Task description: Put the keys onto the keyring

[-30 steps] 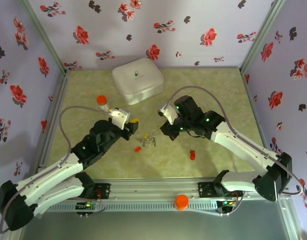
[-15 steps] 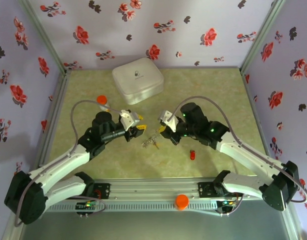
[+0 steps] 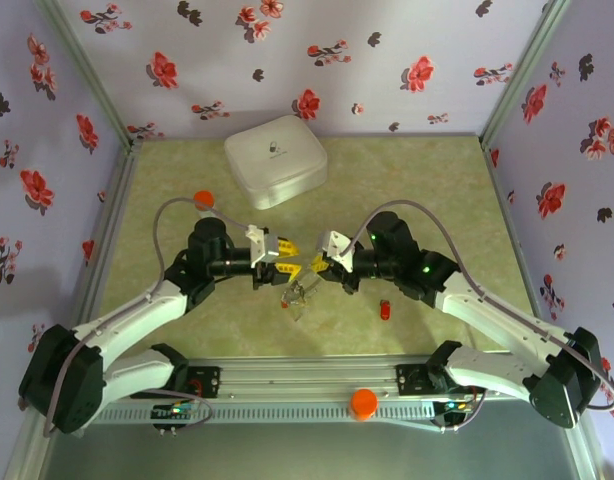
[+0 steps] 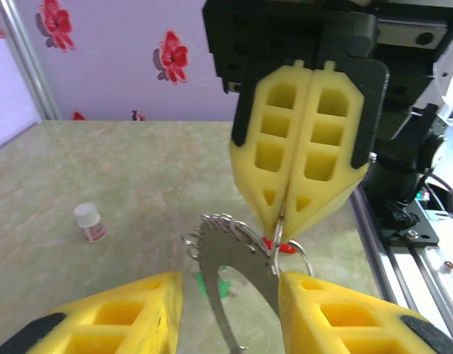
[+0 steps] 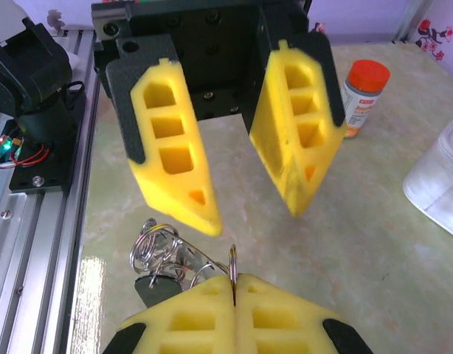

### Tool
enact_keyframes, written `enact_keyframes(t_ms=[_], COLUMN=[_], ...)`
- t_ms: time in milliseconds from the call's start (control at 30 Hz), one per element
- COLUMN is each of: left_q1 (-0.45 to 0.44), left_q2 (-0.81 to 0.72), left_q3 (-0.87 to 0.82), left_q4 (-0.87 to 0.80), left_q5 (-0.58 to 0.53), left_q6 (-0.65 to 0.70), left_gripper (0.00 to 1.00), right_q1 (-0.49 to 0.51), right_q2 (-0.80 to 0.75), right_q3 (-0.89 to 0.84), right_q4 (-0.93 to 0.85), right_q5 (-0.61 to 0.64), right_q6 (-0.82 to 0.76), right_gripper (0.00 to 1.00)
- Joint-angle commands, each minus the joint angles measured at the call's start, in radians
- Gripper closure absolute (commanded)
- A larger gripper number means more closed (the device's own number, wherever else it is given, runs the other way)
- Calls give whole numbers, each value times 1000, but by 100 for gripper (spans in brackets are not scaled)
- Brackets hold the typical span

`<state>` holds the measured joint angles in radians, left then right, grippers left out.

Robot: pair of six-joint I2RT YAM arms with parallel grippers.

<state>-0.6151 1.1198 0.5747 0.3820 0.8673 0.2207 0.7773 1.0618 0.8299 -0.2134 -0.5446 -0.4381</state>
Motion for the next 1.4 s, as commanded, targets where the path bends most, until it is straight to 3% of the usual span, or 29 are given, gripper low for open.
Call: enact_keyframes(t_ms=[0, 400, 667, 900, 1000, 1033, 1067, 1100, 1233, 1367], left_q1=[6, 6, 2, -2, -2, -3, -3, -4, -50, -100], left_q2=[20, 75, 71, 73, 56, 44, 30, 15, -46, -72], left_q3=[5, 28, 27, 26, 29, 30, 28, 30, 75, 98], left_q4=[2, 26, 32, 17, -6, -8, -13, -26, -212, -294], left_q5=[81, 102, 105, 105, 94, 71, 35, 2, -194, -330], left_q6=[26, 22, 14, 41, 66, 67, 67, 71, 184, 265], left_gripper=[62, 76, 78, 99, 100, 100, 100, 100, 100, 100], right_q1=[6, 17, 32, 50, 52, 50, 51, 51, 35, 36], right_q2=[0, 29, 45, 57, 47, 33, 16, 2, -63, -67], right_q3=[11, 12, 24, 35, 31, 19, 8, 0, -27, -65], right_q4=[68, 86, 56, 41, 13, 14, 7, -9, -79, -48], right_q5=[-31, -43, -35, -25, 38, 94, 152, 196, 257, 160], right_q6=[-22, -6, -28, -31, -57, -58, -62, -65, -37, 40], right_gripper=[100, 100, 100, 100, 100, 92, 73, 66, 62, 59])
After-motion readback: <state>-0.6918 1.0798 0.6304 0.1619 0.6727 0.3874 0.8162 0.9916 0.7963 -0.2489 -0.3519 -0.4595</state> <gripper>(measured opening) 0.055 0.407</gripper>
